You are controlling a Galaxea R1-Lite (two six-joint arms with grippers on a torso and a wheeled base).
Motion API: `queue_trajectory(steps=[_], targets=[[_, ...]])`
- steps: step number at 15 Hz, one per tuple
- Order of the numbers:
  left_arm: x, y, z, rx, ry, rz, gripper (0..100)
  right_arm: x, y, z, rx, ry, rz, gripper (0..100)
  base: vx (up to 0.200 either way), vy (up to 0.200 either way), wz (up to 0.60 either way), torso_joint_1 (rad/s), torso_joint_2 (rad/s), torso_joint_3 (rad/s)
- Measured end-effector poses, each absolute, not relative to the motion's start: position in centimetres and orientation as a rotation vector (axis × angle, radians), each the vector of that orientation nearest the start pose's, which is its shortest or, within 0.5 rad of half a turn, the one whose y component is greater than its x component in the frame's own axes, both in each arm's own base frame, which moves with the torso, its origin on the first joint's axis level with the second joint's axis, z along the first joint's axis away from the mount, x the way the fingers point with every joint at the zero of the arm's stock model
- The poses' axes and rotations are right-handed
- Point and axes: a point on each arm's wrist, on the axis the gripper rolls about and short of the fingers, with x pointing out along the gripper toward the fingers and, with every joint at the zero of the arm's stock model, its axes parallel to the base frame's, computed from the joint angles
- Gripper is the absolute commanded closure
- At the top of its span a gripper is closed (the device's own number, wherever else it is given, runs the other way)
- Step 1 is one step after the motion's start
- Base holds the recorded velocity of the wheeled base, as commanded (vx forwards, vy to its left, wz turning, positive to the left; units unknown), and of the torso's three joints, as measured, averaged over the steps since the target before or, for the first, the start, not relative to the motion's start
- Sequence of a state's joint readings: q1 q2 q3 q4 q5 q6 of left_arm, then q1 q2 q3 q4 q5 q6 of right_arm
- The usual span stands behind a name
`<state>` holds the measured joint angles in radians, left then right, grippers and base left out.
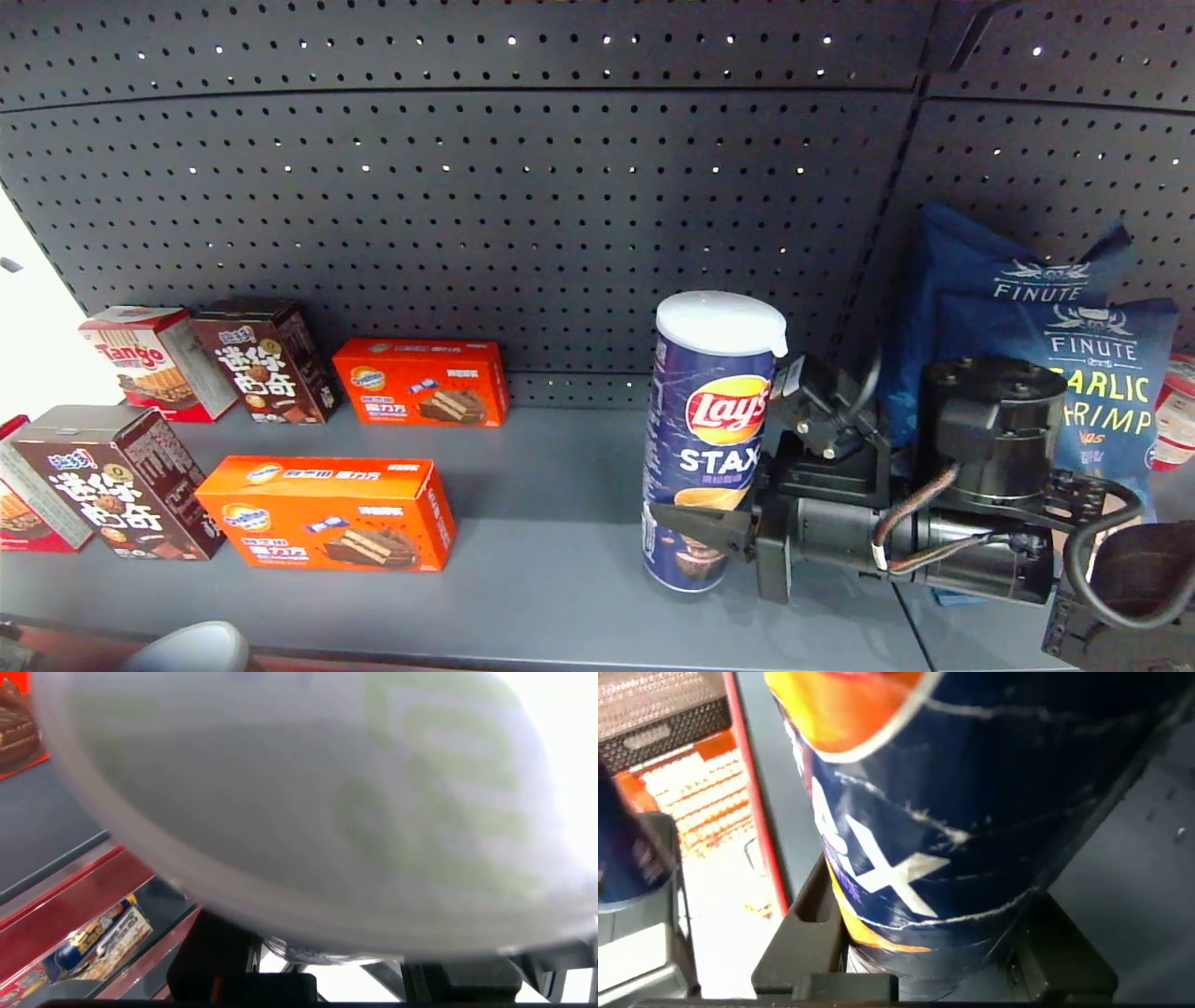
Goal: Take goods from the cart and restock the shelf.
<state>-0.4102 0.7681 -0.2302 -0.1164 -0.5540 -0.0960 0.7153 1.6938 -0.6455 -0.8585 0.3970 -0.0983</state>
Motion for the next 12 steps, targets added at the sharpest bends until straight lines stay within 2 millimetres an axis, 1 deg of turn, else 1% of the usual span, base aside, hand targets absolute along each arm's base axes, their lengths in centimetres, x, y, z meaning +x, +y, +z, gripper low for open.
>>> queue_trajectory(steps=[5,10,12], targets=[[5.4,-3.6,14.5,-0.114,0.475,-0.914,100,20.0,18.8,14.9,-0.117,0.153,1.124,100,0.000,0.000,0.00,0.000,0.00,0.000],[5.5,-3.6,14.6,-0.110,0.471,-0.903,100,20.3,18.7,13.7,-0.121,0.191,1.117,100,0.000,0.000,0.00,0.000,0.00,0.000],[5.5,-3.7,14.7,-0.110,0.471,-0.903,100,20.9,18.8,13.4,-0.116,0.168,1.104,100,0.000,0.000,0.00,0.000,0.00,0.000]])
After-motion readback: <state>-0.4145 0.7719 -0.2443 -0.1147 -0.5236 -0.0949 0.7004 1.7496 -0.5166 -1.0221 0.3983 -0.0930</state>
